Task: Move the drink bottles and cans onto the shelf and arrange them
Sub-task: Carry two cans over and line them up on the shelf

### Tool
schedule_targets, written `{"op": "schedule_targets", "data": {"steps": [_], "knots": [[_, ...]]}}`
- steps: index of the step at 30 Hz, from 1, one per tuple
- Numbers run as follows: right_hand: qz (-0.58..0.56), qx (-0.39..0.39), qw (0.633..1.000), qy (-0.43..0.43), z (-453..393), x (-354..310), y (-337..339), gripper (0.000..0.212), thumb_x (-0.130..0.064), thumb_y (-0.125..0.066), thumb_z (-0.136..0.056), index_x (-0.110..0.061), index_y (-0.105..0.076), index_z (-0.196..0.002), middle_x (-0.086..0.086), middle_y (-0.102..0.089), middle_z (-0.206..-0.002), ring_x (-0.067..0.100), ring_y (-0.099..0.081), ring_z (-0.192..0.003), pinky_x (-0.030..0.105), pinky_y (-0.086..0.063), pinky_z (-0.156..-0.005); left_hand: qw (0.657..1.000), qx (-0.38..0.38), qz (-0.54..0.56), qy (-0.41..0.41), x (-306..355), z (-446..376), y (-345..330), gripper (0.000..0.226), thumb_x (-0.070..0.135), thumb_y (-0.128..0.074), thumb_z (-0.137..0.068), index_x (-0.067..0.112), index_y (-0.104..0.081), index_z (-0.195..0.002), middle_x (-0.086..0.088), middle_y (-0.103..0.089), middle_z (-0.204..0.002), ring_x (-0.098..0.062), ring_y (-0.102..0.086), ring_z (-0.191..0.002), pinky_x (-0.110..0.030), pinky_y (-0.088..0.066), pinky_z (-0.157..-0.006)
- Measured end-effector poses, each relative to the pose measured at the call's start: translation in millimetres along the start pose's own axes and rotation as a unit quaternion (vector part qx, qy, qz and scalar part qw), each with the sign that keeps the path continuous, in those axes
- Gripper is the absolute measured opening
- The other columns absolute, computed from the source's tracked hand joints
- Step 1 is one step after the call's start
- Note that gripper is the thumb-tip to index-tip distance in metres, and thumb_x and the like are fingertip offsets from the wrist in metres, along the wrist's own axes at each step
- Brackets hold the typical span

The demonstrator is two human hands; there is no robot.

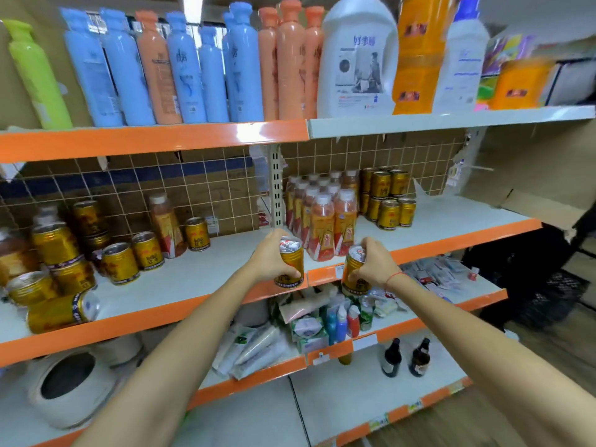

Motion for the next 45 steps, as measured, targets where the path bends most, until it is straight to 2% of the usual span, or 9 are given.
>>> {"op": "schedule_targets", "data": {"steps": [3,9,14,20,23,26,31,41,45], "knots": [[0.01,0.002,1.0,0.002,-5,37,28,0.074,-0.025,-0.085,-0.063,-0.006,-0.04,-0.118,0.015,-0.046,-0.117,0.027,-0.047,-0.098,0.032,-0.04,-0.072,1.0,-0.012,0.001,-0.023,36,-20,-31,0.086,0.022,-0.089,-0.06,0.016,-0.04,-0.13,-0.004,-0.043,-0.133,-0.021,-0.044,-0.12,-0.033,-0.043,-0.095],[0.022,0.004,1.0,0.015,-24,117,87,0.081,-0.018,-0.083,-0.067,-0.003,-0.036,-0.131,0.018,-0.039,-0.126,0.035,-0.046,-0.114,0.037,-0.043,-0.094,0.999,-0.016,0.009,-0.044,110,-64,-93,0.085,0.022,-0.09,-0.059,0.017,-0.041,-0.129,-0.005,-0.042,-0.132,-0.022,-0.044,-0.119,-0.033,-0.042,-0.094],[0.027,0.007,0.999,0.02,-44,173,125,0.081,-0.016,-0.082,-0.066,-0.006,-0.038,-0.132,0.016,-0.041,-0.128,0.032,-0.048,-0.115,0.04,-0.044,-0.095,1.0,-0.016,0.014,-0.016,153,-90,-136,0.092,0.023,-0.088,-0.062,0.02,-0.033,-0.136,-0.011,-0.034,-0.133,-0.029,-0.042,-0.121,-0.038,-0.041,-0.101],[0.013,0.014,1.0,0.009,-71,217,145,0.074,-0.019,-0.083,-0.062,-0.008,-0.043,-0.123,0.013,-0.046,-0.119,0.033,-0.052,-0.108,0.044,-0.048,-0.089,1.0,0.002,0.023,-0.01,187,-125,-164,0.081,0.016,-0.086,-0.065,0.021,-0.037,-0.129,-0.009,-0.034,-0.126,-0.028,-0.043,-0.116,-0.037,-0.042,-0.098],[-0.002,0.014,1.0,0.006,-90,230,146,0.075,-0.02,-0.086,-0.058,-0.01,-0.045,-0.12,0.012,-0.048,-0.119,0.031,-0.054,-0.107,0.043,-0.049,-0.089,1.0,0.012,0.021,-0.014,195,-148,-174,0.084,0.016,-0.087,-0.064,0.019,-0.037,-0.132,-0.01,-0.034,-0.129,-0.028,-0.043,-0.118,-0.034,-0.04,-0.096],[-0.019,0.015,1.0,-0.003,-111,238,145,0.086,-0.019,-0.086,-0.06,-0.01,-0.039,-0.13,0.013,-0.046,-0.128,0.032,-0.051,-0.115,0.043,-0.047,-0.094,0.999,0.018,0.029,-0.007,199,-173,-182,0.085,0.016,-0.086,-0.065,0.018,-0.037,-0.135,-0.01,-0.034,-0.131,-0.027,-0.043,-0.118,-0.035,-0.041,-0.098],[-0.012,0.021,1.0,-0.002,-157,245,147,0.067,-0.022,-0.086,-0.061,-0.009,-0.041,-0.109,0.013,-0.053,-0.113,0.033,-0.055,-0.103,0.044,-0.05,-0.084,0.999,0.034,0.023,-0.004,195,-218,-193,0.085,0.016,-0.087,-0.064,0.018,-0.039,-0.133,-0.01,-0.037,-0.129,-0.028,-0.043,-0.119,-0.036,-0.041,-0.1],[-0.031,0.027,0.999,0.028,-258,244,158,0.071,-0.022,-0.088,-0.058,-0.006,-0.046,-0.113,0.013,-0.056,-0.113,0.029,-0.057,-0.102,0.033,-0.047,-0.077,0.997,0.076,0.023,0.022,183,-292,-187,0.093,0.015,-0.088,-0.059,0.02,-0.037,-0.137,-0.009,-0.038,-0.132,-0.026,-0.043,-0.122,-0.03,-0.039,-0.098],[-0.035,0.026,0.998,0.046,-289,243,161,0.081,-0.023,-0.088,-0.058,-0.008,-0.043,-0.123,0.012,-0.053,-0.12,0.028,-0.056,-0.107,0.034,-0.051,-0.084,0.995,0.09,0.03,0.043,186,-315,-184,0.093,0.012,-0.088,-0.06,0.02,-0.037,-0.138,-0.012,-0.039,-0.133,-0.028,-0.044,-0.122,-0.033,-0.041,-0.096]]}}
Point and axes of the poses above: each hand's wrist, its own z-axis away from the middle knuckle, its own y-axis out of the back of the hand, x = y × z, the point moved 2 cm from there along -z, towards the middle knuckle
